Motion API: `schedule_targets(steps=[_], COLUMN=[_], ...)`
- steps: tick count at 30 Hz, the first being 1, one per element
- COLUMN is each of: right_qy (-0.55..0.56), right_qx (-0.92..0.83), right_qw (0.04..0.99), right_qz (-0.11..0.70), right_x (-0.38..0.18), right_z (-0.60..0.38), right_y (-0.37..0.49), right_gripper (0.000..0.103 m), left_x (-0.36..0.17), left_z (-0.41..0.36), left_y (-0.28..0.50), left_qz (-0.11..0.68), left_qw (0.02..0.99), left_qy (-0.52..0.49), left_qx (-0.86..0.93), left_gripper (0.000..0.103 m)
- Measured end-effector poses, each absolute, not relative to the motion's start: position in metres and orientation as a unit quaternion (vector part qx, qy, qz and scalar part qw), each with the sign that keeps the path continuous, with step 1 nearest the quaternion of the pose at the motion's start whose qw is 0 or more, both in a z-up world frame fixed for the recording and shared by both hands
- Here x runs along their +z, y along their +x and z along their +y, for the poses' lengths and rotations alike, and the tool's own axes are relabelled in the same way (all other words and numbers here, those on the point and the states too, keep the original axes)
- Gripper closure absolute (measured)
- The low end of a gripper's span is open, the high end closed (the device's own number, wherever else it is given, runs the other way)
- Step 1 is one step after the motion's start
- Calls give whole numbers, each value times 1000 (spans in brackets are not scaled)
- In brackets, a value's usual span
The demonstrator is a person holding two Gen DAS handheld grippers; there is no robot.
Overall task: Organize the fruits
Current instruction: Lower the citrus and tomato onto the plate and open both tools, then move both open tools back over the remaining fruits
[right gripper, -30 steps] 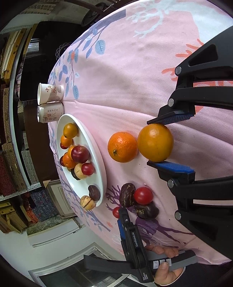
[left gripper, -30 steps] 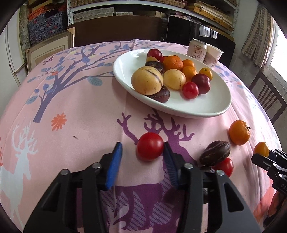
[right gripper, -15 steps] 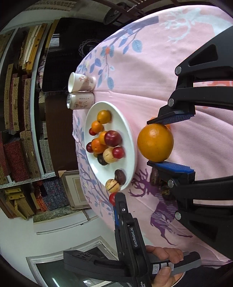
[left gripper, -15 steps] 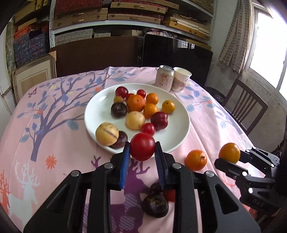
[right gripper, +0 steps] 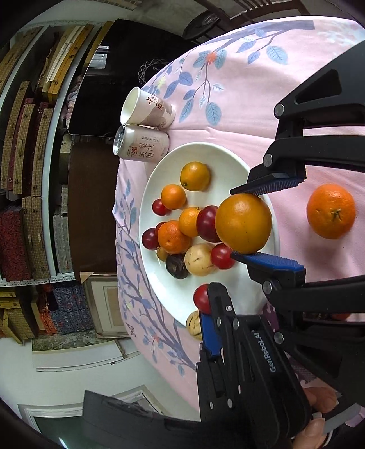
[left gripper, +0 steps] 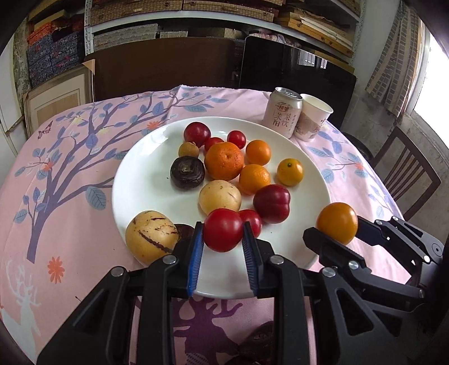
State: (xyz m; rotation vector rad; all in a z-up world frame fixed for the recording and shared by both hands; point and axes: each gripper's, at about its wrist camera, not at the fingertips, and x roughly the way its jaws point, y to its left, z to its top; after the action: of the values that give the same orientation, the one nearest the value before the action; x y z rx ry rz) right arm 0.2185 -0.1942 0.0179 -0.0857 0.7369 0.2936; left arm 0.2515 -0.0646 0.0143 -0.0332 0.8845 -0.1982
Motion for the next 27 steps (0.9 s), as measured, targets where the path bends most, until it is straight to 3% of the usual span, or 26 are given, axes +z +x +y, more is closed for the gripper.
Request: schedule_targets(steps=[3, 5, 7, 11, 27], right_qy=[-43, -41, -33, -6, 34], right_qx=[139, 126, 127, 127, 113], right_qw=[917, 923, 927, 929, 921], right_qz=[371, 360, 353, 347, 372], right_x=[12, 12, 14, 22, -1], right_z=[-194, -198, -203, -220, -255], right_y=[226, 222, 216, 202, 134], right_gripper=[63, 42, 41, 41, 35], left_x=[11, 14, 21, 35, 23], left_z=[-62, -58, -56, -50, -20], left_y=[257, 256, 251, 237, 162], left_qz=[431, 426, 416, 395, 402], left_qw=[898, 898, 904, 914, 911], left_qy=[-24, -46, -46, -48, -38], left_qx=[-81, -96, -89, -81, -83], left_gripper=[70, 54, 39, 27, 19])
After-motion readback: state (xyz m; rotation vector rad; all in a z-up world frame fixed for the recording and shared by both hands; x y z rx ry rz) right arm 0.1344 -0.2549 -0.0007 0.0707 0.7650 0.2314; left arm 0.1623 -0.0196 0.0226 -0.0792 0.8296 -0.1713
